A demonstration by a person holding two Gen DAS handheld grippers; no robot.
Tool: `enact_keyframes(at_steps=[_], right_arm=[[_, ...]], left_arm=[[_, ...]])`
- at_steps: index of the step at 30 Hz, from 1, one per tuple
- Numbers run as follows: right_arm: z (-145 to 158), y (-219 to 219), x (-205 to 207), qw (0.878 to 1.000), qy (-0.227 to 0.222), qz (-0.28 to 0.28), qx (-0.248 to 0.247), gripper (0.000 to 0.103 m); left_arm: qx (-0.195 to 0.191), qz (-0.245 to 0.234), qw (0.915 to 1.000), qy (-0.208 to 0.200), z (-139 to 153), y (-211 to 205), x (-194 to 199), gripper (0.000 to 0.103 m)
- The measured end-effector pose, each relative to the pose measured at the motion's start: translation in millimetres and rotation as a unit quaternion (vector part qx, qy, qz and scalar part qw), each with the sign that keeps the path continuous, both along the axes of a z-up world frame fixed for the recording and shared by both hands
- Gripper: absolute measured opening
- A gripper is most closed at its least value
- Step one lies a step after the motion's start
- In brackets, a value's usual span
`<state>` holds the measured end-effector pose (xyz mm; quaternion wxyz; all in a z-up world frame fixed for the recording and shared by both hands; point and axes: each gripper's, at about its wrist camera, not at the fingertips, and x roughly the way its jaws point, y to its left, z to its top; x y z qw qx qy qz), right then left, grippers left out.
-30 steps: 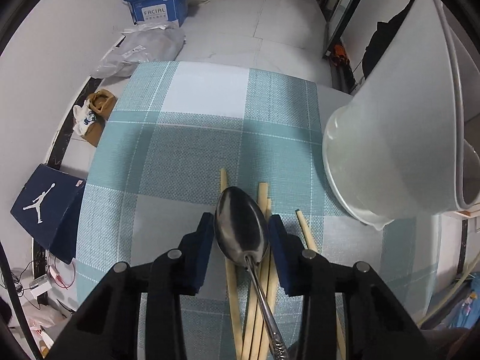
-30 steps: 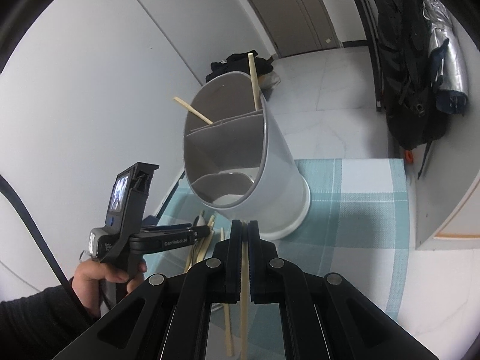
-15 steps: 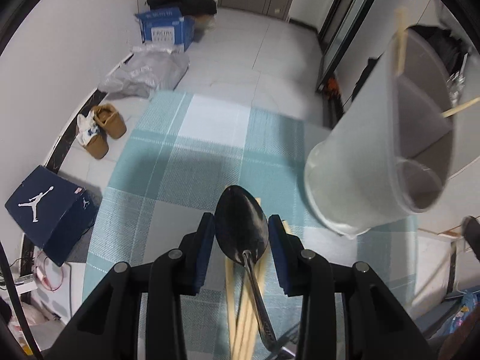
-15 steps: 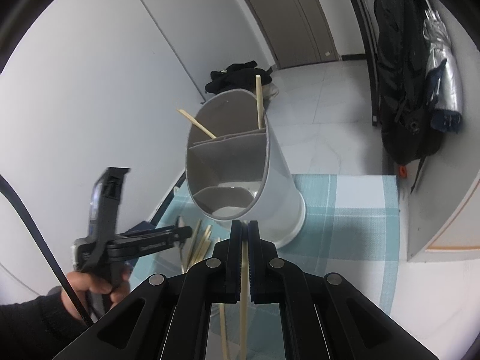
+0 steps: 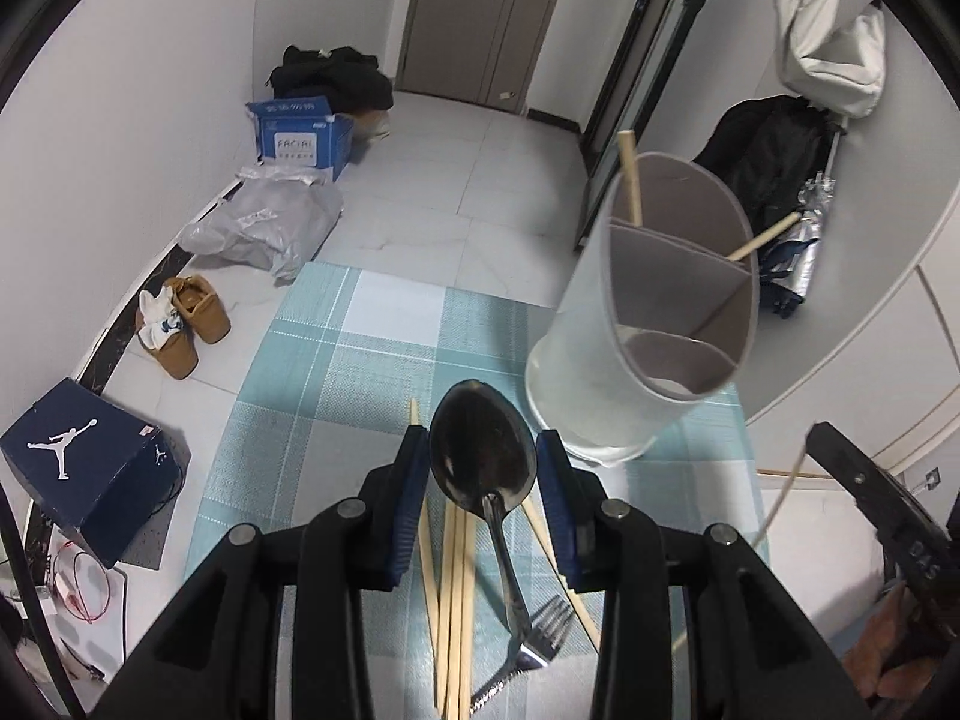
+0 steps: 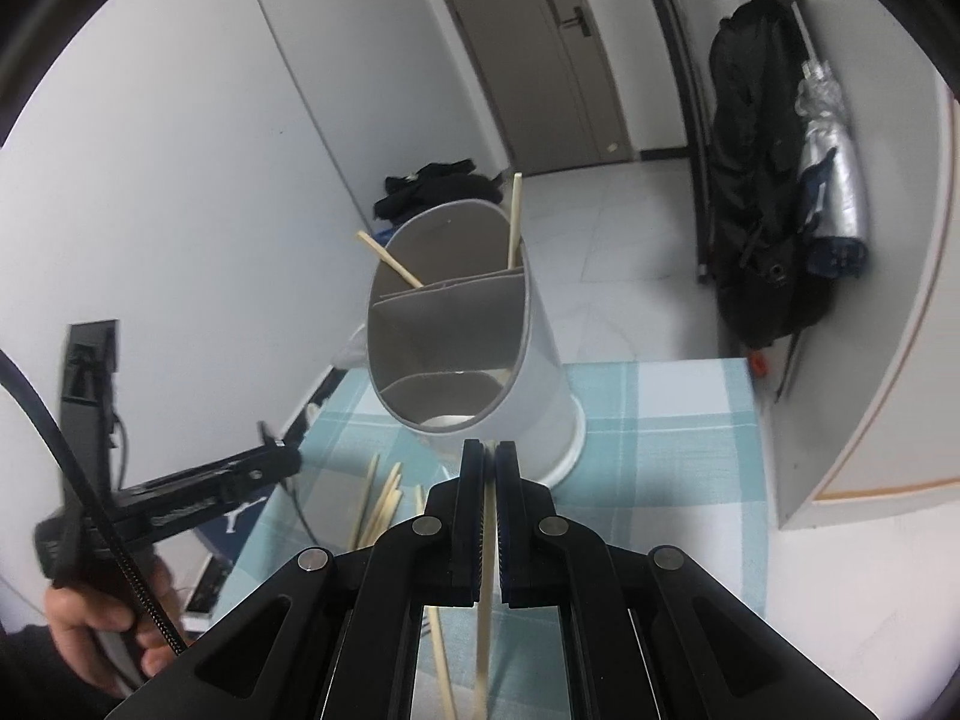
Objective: Organize utensils
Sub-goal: 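Carry the spoon in the left tool and chopstick in the right toward the holder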
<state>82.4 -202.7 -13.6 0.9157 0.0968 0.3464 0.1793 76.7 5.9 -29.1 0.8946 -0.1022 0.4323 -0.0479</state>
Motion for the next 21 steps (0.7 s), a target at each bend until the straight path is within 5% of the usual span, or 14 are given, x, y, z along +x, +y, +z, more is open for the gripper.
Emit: enact_keyframes(at_steps=[21], right_arm=[[19.9, 5.5, -56.6, 0.995, -0.066, -0.079, -0.016, 0.003]], left_arm=[[0.03, -0.064, 0.9959, -0.056, 34.3, -21.3, -48.1, 0.031]])
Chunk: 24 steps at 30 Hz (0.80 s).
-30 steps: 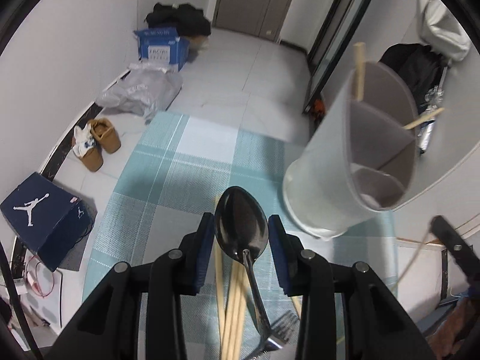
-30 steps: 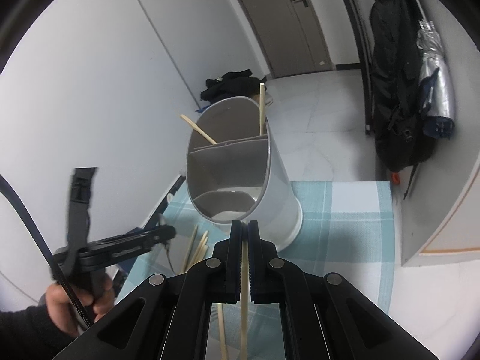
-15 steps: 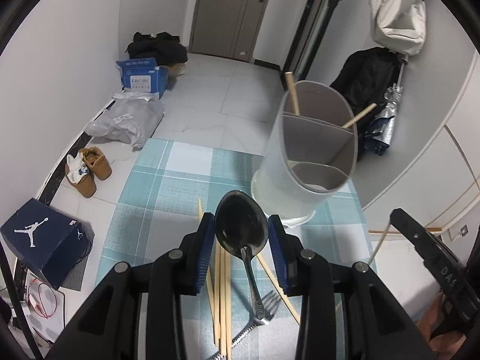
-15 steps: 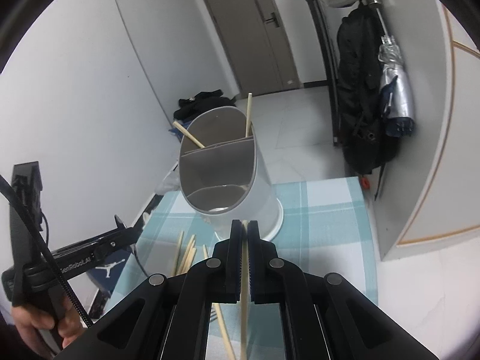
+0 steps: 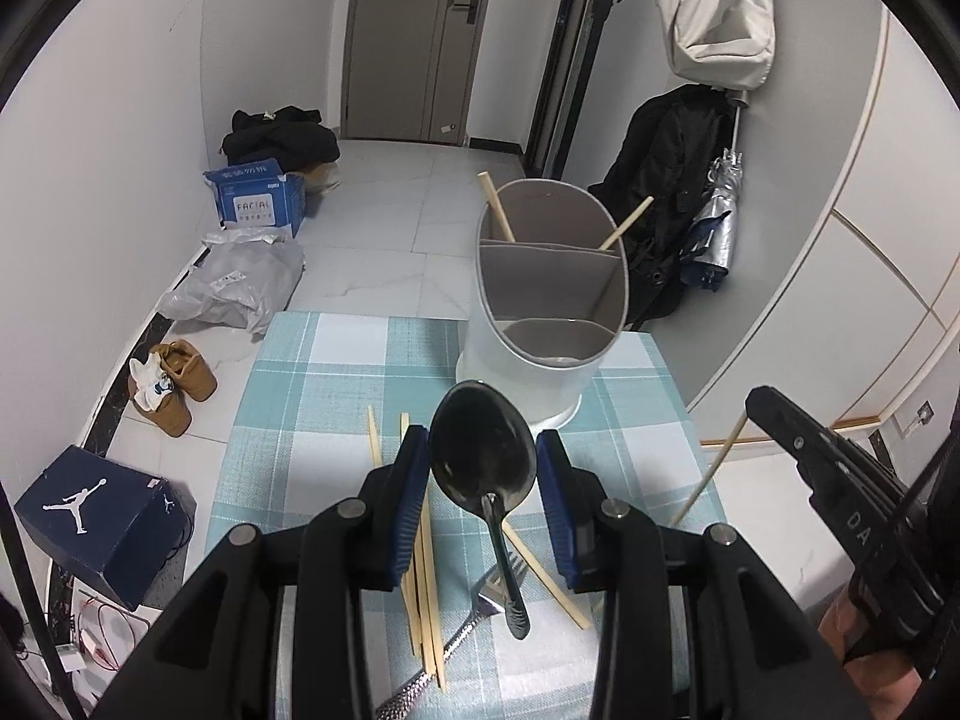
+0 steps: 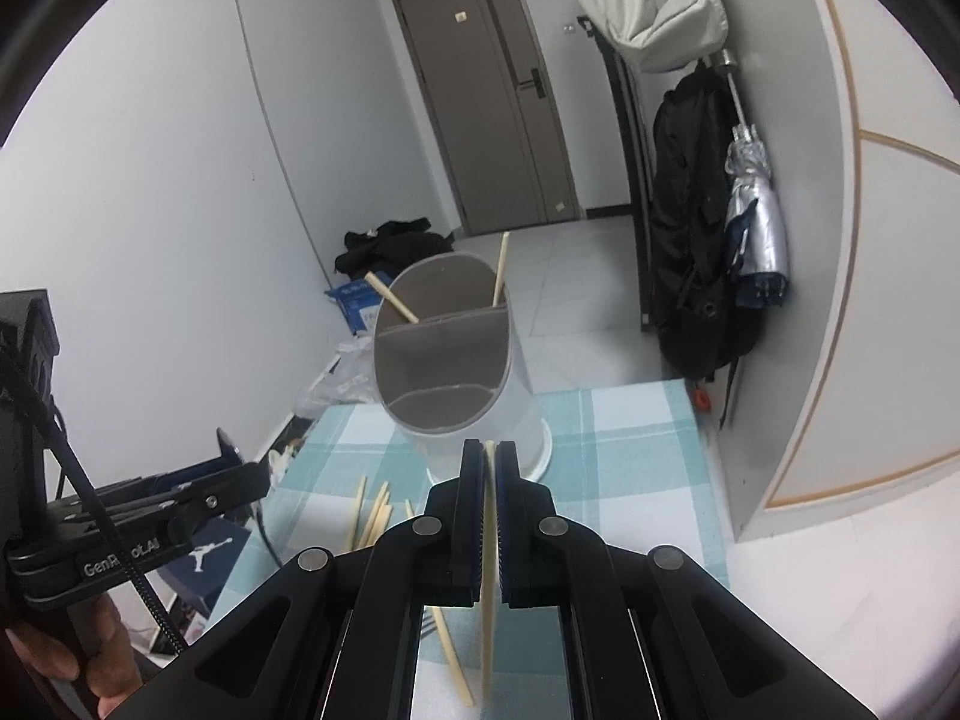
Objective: Organize utensils
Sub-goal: 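Carry the spoon in the left tool and chopstick in the right toward the holder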
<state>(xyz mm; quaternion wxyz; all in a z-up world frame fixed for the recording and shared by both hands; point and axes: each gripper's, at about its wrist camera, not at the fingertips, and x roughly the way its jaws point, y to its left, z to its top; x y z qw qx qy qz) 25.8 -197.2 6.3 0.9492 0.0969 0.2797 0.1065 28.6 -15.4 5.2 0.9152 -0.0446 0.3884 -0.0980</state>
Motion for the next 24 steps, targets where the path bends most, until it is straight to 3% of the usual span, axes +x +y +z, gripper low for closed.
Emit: enact_keyframes(at_steps=[15, 24], right_arm=[[10.6, -10.5, -10.9, 1.0, -0.025, 0.0, 0.008, 0.003], [33.9, -11.6, -7.1, 0.998, -0.051, 0.015, 0.021, 0.003]], left_arm=[[-0.003, -0.024, 0.9991, -0.034, 14.9, -6.2, -14.1, 0.031], [-0.007, -0.023, 0.9977, -0.063, 50.4, -7.1, 1.4, 0.031]])
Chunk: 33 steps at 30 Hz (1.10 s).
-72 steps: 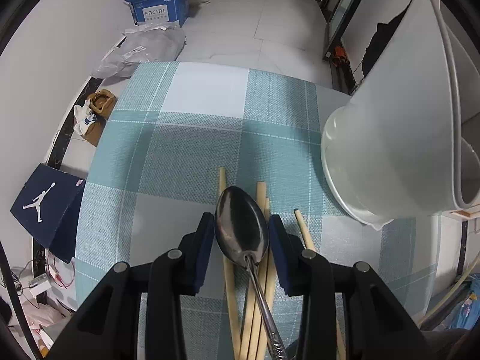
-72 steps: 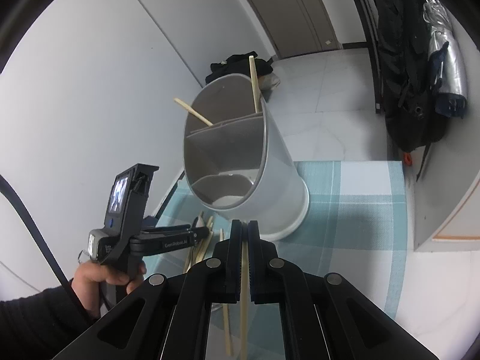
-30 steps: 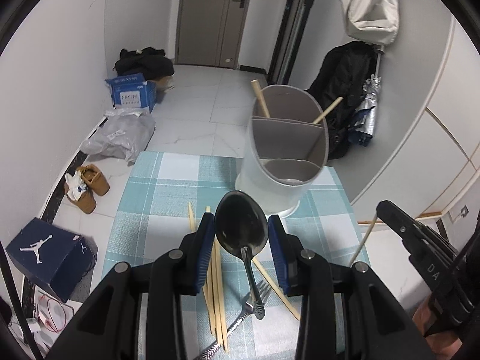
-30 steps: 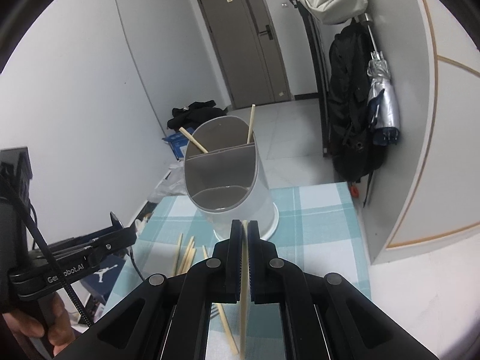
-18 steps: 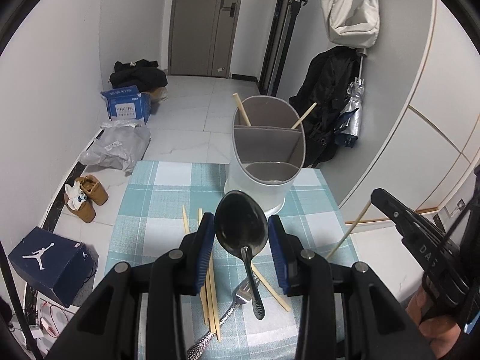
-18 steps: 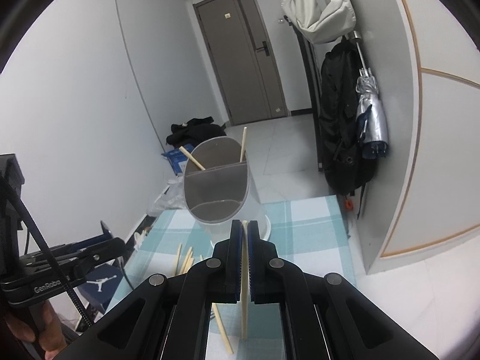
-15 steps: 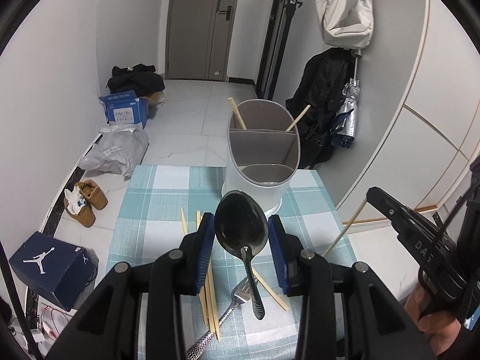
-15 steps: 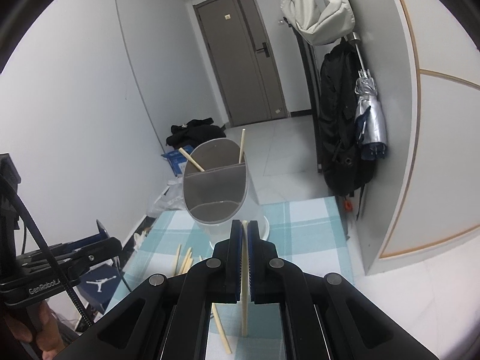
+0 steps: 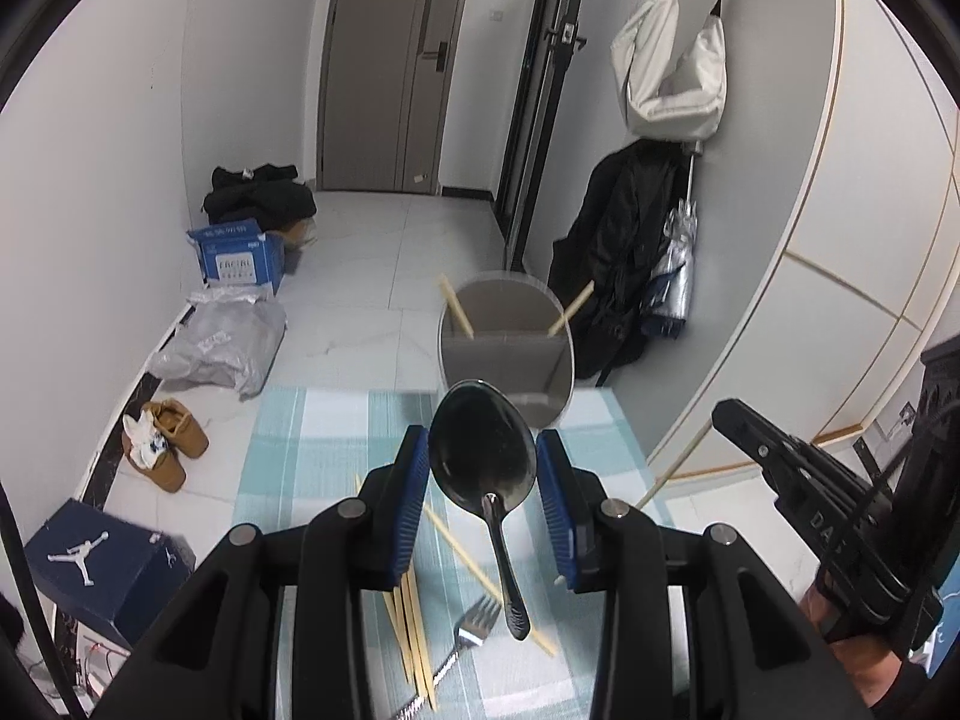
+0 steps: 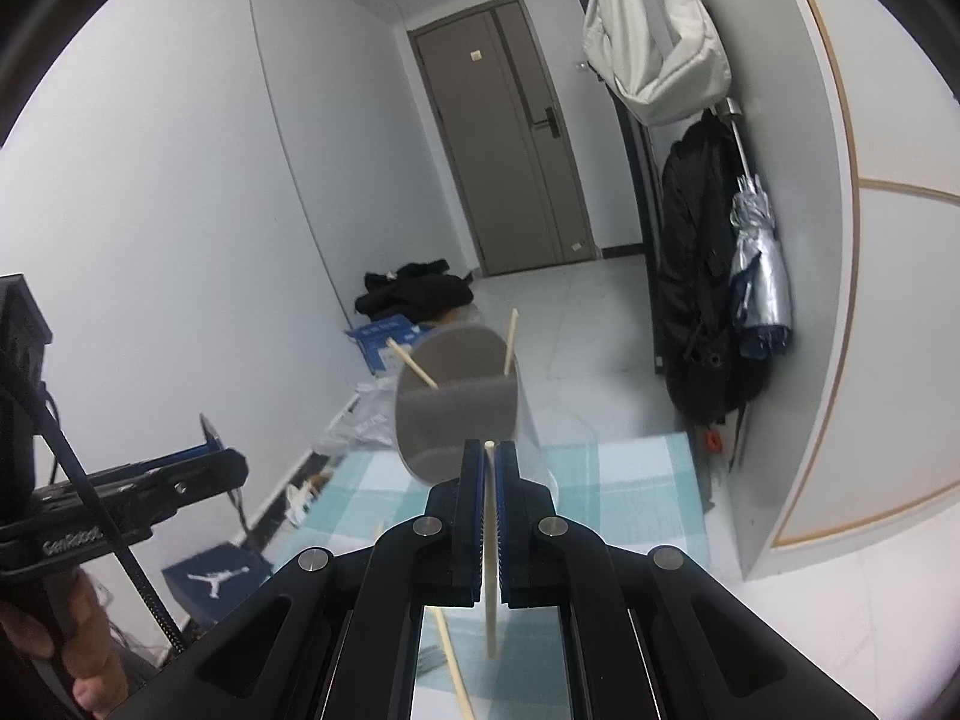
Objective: Organize utensils
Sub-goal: 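Carry the spoon in the left tool and chopstick in the right toward the holder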
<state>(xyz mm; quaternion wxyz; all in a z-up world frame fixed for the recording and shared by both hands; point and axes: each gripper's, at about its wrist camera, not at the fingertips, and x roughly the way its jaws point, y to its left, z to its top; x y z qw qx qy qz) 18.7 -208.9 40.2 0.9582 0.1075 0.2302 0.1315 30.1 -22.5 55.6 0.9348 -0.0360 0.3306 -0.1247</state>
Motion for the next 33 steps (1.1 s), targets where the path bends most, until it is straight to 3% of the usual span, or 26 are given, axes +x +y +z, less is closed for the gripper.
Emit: enact_keyframes(at_steps=[17, 26, 33], right_arm=[[117.7, -11.6, 74.3, 0.998, -0.054, 0.02, 0.013, 0.003], [139.1, -17.1, 127.9, 0.997, -0.071, 0.005, 0.028, 0.003], [130.1, -13.0, 164.3, 0.997, -0.063, 0.001, 0.035, 0.003]], left_arm=[[-0.013, -0.005, 0.9989, -0.045, 63.6, -9.2, 80.2, 0.031], [-0.022, 0.009, 0.9972, -0.071, 66.9, -6.3, 120.7, 0.031], [-0.013, 0.006, 0.9978, -0.064, 51.9, -8.6, 147.3, 0.031]])
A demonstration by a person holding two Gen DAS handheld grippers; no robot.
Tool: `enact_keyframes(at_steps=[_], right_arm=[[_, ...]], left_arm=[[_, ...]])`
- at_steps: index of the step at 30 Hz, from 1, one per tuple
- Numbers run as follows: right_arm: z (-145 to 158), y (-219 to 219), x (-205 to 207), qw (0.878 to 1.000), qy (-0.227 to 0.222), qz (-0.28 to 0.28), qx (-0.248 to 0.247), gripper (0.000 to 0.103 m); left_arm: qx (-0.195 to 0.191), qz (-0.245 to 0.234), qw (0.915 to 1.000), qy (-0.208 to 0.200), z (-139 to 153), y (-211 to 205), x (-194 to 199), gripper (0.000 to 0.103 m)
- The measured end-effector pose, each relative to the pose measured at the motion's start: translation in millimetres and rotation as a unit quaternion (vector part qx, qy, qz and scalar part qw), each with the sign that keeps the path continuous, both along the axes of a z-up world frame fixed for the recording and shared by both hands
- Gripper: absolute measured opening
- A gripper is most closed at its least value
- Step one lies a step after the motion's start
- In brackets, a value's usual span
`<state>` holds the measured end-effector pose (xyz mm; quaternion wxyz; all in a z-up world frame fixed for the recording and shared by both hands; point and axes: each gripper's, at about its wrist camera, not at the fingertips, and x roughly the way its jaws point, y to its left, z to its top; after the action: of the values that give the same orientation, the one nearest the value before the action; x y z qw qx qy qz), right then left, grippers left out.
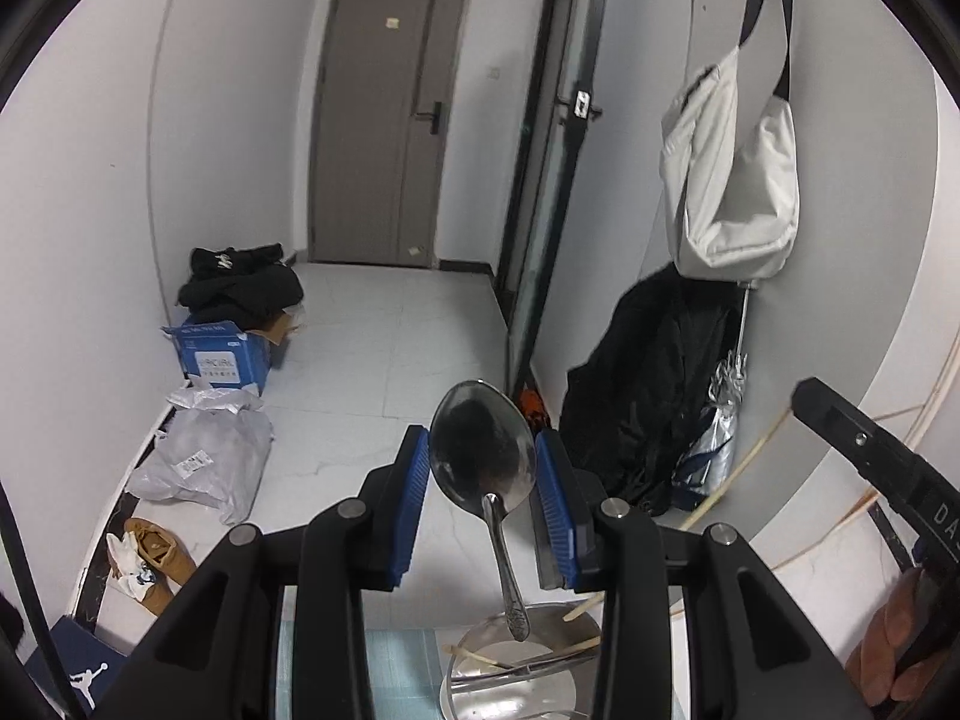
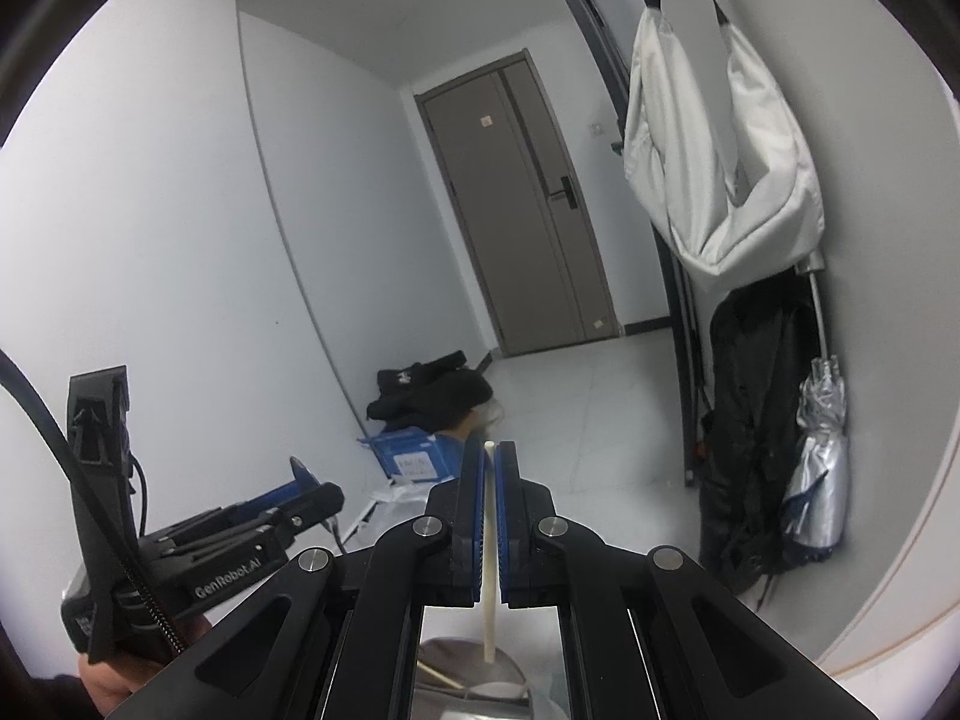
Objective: Organize utensils
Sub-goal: 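Carry the spoon in the left tool and chopstick in the right toward the holder, then open both tools over the white holder to drop the spoon and chopstick in, then move both open tools back down over the remaining utensils on the cloth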
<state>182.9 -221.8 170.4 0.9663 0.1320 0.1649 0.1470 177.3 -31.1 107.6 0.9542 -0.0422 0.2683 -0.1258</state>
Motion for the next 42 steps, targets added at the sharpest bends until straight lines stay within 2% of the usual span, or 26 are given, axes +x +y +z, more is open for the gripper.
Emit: enact_keyframes(at_steps=[6, 20, 25, 29, 31, 34, 37, 40, 42], right_arm=[[-21.0, 2.3, 15.4, 1.0, 0.021, 0.006, 0.002, 0.003], [-78.4, 21.6, 13.5, 0.996, 0.066, 0.049, -0.024, 0.003], [-94.6, 27.8, 12.3, 0.994, 0.082, 0.067, -0.031, 0.004], [-102.9, 28.6, 15.2, 0.992, 0.097, 0.078, -0.027, 0.004], [-107.6, 27.8, 17.2, 0.991, 0.105, 0.078, -0.027, 0.006], [-112.7, 24.5, 17.4, 0.99, 0.12, 0.075, -0.024, 0.007], [-114.5, 15.9, 12.4, 0.99, 0.129, 0.065, -0.013, 0.007], [-113.4, 9.1, 1.3, 0.99, 0.128, 0.049, -0.014, 0.009], [-112.0, 6.9, -4.6, 0.99, 0.13, 0.044, -0.016, 0.027]], left_arm=[[-0.006, -0.011, 0.9999, 0.011, -12.1, 0.3, 11.7, 0.031], [0.031, -0.041, 0.9984, 0.022, -45.5, -11.8, 3.4, 0.031], [0.019, -0.059, 0.9972, 0.041, -49.3, -8.2, 3.8, 0.032], [0.024, -0.085, 0.994, 0.065, -56.4, -11.1, 5.6, 0.032], [0.016, -0.096, 0.9921, 0.079, -60.0, -10.6, 6.9, 0.032], [0.003, -0.089, 0.9921, 0.089, -59.0, -3.7, 6.3, 0.032], [-0.01, -0.081, 0.9911, 0.105, -56.6, 4.0, 4.0, 0.039], [0.003, -0.064, 0.993, 0.099, -52.6, 8.7, -6.7, 0.048], [0.0, -0.043, 0.9946, 0.094, -49.3, 15.7, -15.8, 0.055]])
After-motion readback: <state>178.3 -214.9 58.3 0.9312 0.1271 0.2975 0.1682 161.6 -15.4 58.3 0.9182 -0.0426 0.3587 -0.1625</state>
